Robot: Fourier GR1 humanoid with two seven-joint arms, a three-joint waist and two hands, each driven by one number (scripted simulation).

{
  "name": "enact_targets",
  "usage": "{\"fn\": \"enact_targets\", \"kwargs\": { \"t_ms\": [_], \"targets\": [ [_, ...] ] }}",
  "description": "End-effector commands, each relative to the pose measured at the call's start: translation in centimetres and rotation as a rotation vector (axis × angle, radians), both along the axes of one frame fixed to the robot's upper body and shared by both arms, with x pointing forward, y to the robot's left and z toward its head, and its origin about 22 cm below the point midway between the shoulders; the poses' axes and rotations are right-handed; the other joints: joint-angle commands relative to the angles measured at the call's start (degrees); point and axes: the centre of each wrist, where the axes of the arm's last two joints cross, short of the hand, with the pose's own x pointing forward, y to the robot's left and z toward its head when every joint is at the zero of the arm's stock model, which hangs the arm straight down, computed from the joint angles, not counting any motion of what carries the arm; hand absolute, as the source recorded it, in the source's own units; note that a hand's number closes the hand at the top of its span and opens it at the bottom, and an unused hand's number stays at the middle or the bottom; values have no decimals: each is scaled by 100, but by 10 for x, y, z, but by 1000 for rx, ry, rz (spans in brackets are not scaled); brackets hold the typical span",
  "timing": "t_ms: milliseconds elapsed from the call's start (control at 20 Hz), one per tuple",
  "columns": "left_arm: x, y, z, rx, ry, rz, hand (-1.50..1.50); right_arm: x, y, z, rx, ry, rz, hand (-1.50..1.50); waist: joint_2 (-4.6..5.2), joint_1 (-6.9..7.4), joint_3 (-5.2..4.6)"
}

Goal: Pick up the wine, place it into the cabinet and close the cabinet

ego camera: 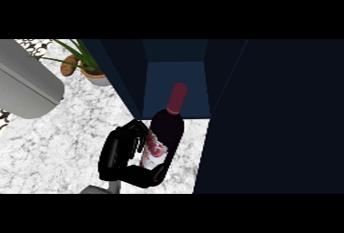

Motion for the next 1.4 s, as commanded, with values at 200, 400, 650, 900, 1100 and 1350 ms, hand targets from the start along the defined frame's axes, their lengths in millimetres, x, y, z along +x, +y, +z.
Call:
{"fn": "enact_targets", "kwargs": {
  "t_ms": [200, 400, 650, 900, 1100, 1350],
  "targets": [
    [37, 8, 4, 79, -11, 49, 150, -43, -15, 36, 77, -22, 51, -150, 3, -22, -7],
    [70, -2, 18, 100, 3, 29, 150, -41, -14, 31, 87, -35, 55, -150, 11, -69, -5],
    [74, -15, 5, 123, 14, 9, 150, -43, -15, 29, 86, -27, 50, -150, 11, -71, -3],
    [105, -28, 17, 111, 28, 11, 150, -32, -17, 29, 67, -32, 77, -150, 38, -64, -3],
    [110, -28, 5, 98, 37, 21, 150, -44, -16, 28, 89, -30, 71, -150, 25, -167, -5],
    [119, -38, 8, 92, 39, 24, 150, -43, -15, 27, 86, -16, 68, -150, 21, -125, -7]
  ]
}}
